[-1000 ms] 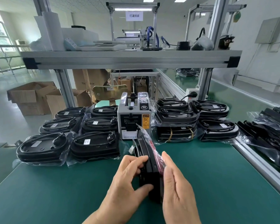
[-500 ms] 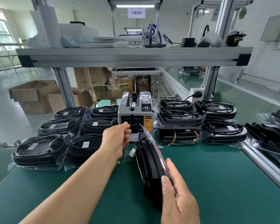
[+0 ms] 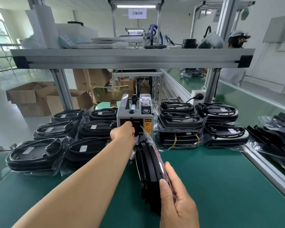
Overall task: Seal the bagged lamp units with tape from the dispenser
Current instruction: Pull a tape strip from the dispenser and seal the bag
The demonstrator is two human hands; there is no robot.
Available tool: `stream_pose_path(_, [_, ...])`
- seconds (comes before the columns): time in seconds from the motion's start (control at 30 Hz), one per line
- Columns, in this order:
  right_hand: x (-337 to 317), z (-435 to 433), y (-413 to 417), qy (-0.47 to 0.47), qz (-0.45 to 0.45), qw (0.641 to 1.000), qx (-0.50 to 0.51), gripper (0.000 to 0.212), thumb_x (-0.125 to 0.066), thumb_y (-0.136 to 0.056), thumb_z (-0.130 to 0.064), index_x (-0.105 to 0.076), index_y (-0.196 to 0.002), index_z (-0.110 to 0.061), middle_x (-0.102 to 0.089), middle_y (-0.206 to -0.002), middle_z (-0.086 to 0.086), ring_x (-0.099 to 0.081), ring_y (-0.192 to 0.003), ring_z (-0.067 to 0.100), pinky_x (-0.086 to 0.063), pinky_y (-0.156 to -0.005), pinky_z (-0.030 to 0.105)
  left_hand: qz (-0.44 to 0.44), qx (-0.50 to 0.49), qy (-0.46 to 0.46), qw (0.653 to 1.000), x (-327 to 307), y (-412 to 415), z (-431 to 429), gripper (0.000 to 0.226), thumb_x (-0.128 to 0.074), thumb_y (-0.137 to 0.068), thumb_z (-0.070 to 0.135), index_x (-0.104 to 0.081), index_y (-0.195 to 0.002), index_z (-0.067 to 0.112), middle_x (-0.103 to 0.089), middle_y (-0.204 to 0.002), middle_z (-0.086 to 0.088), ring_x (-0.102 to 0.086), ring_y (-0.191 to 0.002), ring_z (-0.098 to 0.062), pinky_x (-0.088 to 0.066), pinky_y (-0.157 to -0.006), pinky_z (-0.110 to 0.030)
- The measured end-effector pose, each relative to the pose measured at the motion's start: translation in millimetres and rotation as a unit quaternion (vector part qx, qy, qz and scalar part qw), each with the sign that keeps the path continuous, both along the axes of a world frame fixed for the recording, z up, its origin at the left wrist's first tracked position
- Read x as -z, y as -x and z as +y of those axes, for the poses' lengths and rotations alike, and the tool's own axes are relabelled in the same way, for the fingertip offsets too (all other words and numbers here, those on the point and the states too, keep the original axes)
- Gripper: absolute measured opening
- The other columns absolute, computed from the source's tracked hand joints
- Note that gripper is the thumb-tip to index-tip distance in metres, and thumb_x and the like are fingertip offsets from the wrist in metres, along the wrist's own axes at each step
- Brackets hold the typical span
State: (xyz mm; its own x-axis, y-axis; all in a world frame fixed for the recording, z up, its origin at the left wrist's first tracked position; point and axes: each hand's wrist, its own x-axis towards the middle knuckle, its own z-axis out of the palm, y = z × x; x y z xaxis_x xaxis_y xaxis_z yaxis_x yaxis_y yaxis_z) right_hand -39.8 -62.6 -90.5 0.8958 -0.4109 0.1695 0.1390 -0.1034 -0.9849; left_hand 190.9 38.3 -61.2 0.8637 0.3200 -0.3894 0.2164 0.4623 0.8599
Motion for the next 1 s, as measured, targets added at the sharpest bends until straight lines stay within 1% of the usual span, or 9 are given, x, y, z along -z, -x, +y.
stream_pose_path(0.07, [0.2,-3.5,0.6,-0.006,0.006,1.000,-0.008,0.040,-0.064,-0.091,-0.020,-0.062,-0.127,-0.038,-0.068,-0.119,-0.019,-0.061,-0.101,0.002,-0.045,-0.090,0.009,-0.022,-0.023,-0.005,0.999,-5.1,15.5,3.2,0.017,-0.065,-0.085,0.007,-0.055,-0.072,0.012,-0.053,-0.049,0.004,-0.044,-0.038,-0.004,-0.038,-0.040,-0.016])
stream_pose_path(0.17, [1.0,-8.9,0.6,-0.025,0.011,0.999,-0.023,0.040,-0.062,-0.093,-0.020,-0.061,-0.127,-0.041,-0.071,-0.120,-0.010,-0.056,-0.089,0.005,-0.047,-0.088,0.017,-0.093,0.132,-0.034,0.986,-19.6,56.0,19.8,0.016,-0.068,-0.087,0.011,-0.061,-0.073,0.016,-0.053,-0.055,0.004,-0.046,-0.045,-0.005,-0.042,-0.048,-0.019])
stream_pose_path(0.23, [1.3,-9.6,0.2,-0.036,0.011,0.998,-0.040,0.039,-0.062,-0.094,-0.021,-0.061,-0.126,-0.043,-0.069,-0.124,-0.016,-0.062,-0.101,-0.002,-0.047,-0.096,0.016,-0.138,0.282,-0.058,0.948,-30.3,91.2,33.0,0.018,-0.071,-0.085,0.016,-0.064,-0.068,0.018,-0.054,-0.063,0.001,-0.047,-0.049,-0.007,-0.043,-0.050,-0.019])
stream_pose_path(0.33, [1.4,-6.5,0.4,-0.076,0.011,0.995,-0.069,0.041,-0.061,-0.095,-0.012,-0.062,-0.126,-0.039,-0.066,-0.126,-0.021,-0.059,-0.119,-0.004,-0.044,-0.109,0.026,-0.169,0.443,-0.134,0.870,-43.2,135.6,38.0,0.015,-0.079,-0.076,0.024,-0.069,-0.066,0.021,-0.057,-0.065,0.001,-0.048,-0.055,-0.007,-0.044,-0.052,-0.016])
stream_pose_path(0.4, [3.2,-4.2,-0.1,-0.090,0.011,0.993,-0.081,0.042,-0.059,-0.096,-0.008,-0.062,-0.127,-0.035,-0.066,-0.129,-0.018,-0.058,-0.123,-0.001,-0.041,-0.113,0.033,-0.164,0.461,-0.207,0.847,-46.3,149.7,33.2,0.015,-0.083,-0.076,0.021,-0.070,-0.068,0.020,-0.056,-0.062,0.002,-0.045,-0.054,-0.007,-0.040,-0.053,-0.015])
stream_pose_path(0.5, [5.9,-4.8,-0.3,-0.083,0.014,0.993,-0.082,0.043,-0.057,-0.097,-0.008,-0.062,-0.127,-0.039,-0.065,-0.130,-0.019,-0.055,-0.125,-0.003,-0.039,-0.115,0.035,-0.149,0.458,-0.271,0.833,-45.3,155.0,27.8,0.014,-0.074,-0.084,0.011,-0.068,-0.072,0.013,-0.052,-0.058,0.002,-0.040,-0.051,-0.007,-0.034,-0.049,-0.014])
stream_pose_path(0.77, [9.5,-8.0,-0.9,-0.079,0.017,0.992,-0.092,0.037,-0.051,-0.102,-0.018,-0.061,-0.131,-0.038,-0.063,-0.132,-0.021,-0.053,-0.129,-0.001,-0.037,-0.116,0.040,-0.133,0.497,-0.318,0.796,-47.7,150.2,27.7,0.025,-0.074,-0.084,0.010,-0.067,-0.062,0.020,-0.050,-0.058,0.002,-0.039,-0.052,-0.008,-0.033,-0.049,-0.014])
stream_pose_path(0.9, [6.7,-8.4,0.4,-0.075,0.019,0.992,-0.099,0.037,-0.051,-0.102,-0.018,-0.061,-0.128,-0.041,-0.061,-0.134,-0.022,-0.050,-0.130,-0.003,-0.035,-0.117,0.037,-0.136,0.509,-0.318,0.789,-53.0,153.1,27.7,0.014,-0.078,-0.072,0.023,-0.068,-0.063,0.020,-0.050,-0.069,-0.007,-0.036,-0.059,-0.012,-0.031,-0.056,-0.021])
stream_pose_path(1.0, [3.0,-8.5,1.6,-0.073,0.024,0.991,-0.109,0.038,-0.051,-0.102,-0.016,-0.060,-0.129,-0.041,-0.060,-0.135,-0.022,-0.049,-0.130,-0.006,-0.035,-0.118,0.034,-0.133,0.514,-0.307,0.790,-55.6,154.0,26.0,0.011,-0.078,-0.072,0.023,-0.071,-0.065,0.019,-0.055,-0.074,-0.010,-0.037,-0.064,-0.015,-0.031,-0.059,-0.025])
